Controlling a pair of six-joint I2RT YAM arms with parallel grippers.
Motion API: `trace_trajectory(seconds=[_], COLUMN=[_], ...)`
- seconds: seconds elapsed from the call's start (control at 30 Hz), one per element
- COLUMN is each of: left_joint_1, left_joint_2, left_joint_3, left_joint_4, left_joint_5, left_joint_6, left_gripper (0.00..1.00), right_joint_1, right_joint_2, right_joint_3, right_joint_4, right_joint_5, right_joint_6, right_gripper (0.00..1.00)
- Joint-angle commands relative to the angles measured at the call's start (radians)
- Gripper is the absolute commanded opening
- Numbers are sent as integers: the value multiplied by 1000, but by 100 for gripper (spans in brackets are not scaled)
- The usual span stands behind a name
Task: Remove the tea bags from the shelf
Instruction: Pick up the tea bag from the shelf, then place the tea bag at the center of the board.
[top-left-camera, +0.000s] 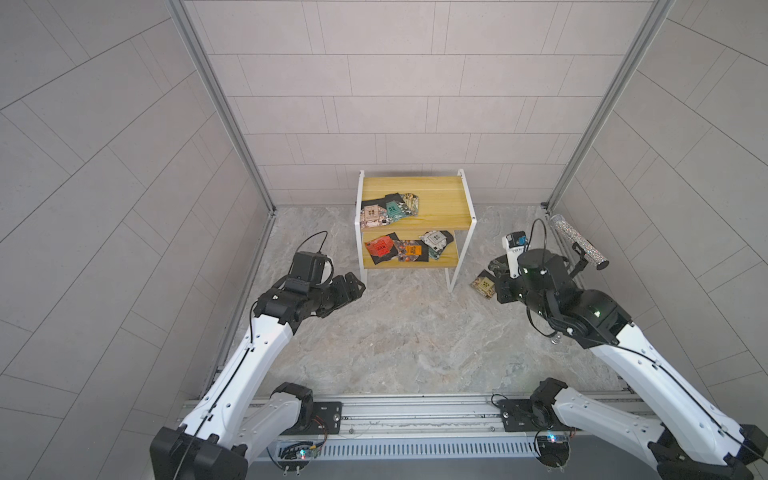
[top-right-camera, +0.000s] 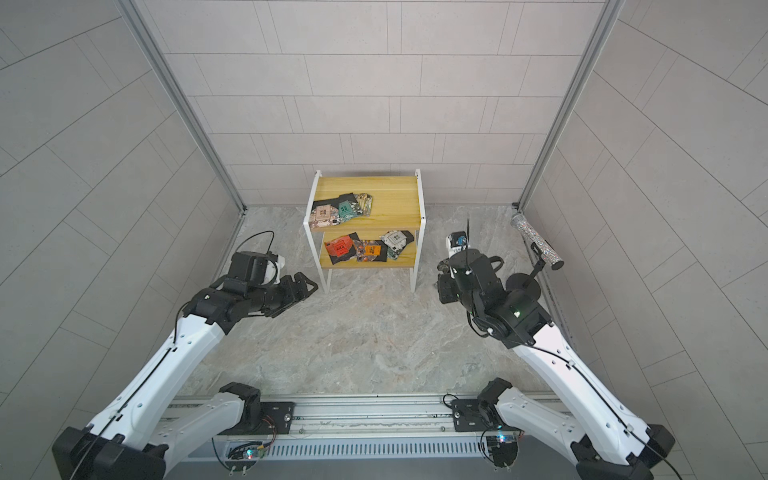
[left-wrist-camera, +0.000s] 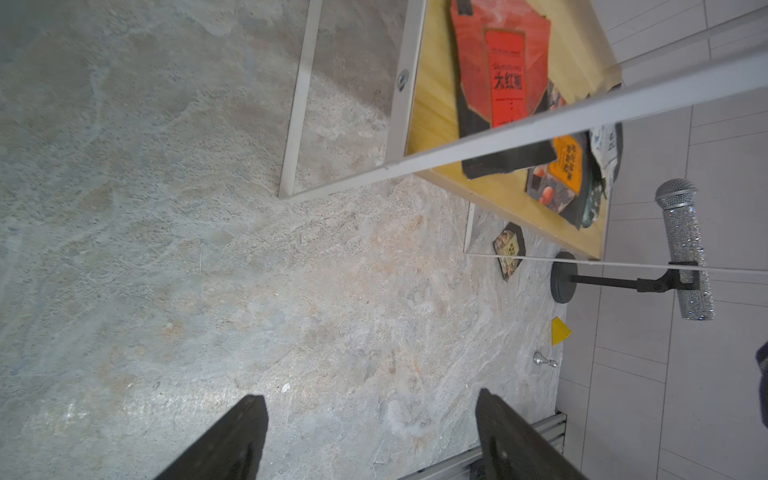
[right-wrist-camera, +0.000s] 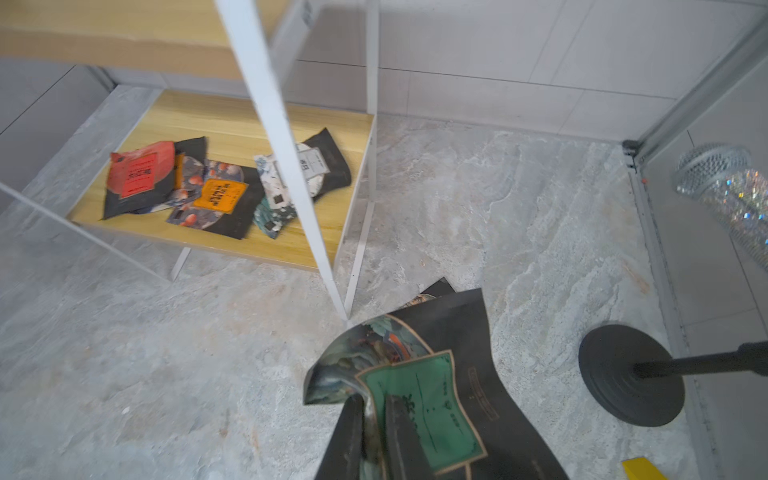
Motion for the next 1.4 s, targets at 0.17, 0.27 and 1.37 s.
trace_trajectory(seconds=[0.17,0.27,1.37], left_joint_1=[-42,-45,-45], left_joint_2=[25,41,114], left_joint_3=[-85,-101,-119], left_joint_4=[92,101,139], left_joint_5=[-25,-25,-43], left_joint_6=[31,34,49], left_gripper=[87,87,87], right_joint_1=[-99,-127,-203], right_joint_2=[-9,9,267], right_joint_3=[-331,-428,-568], right_joint_4=[223,302,505], right_joint_5=[54,70,-109], right_joint_6=[249,307,415], right_gripper=[14,14,41])
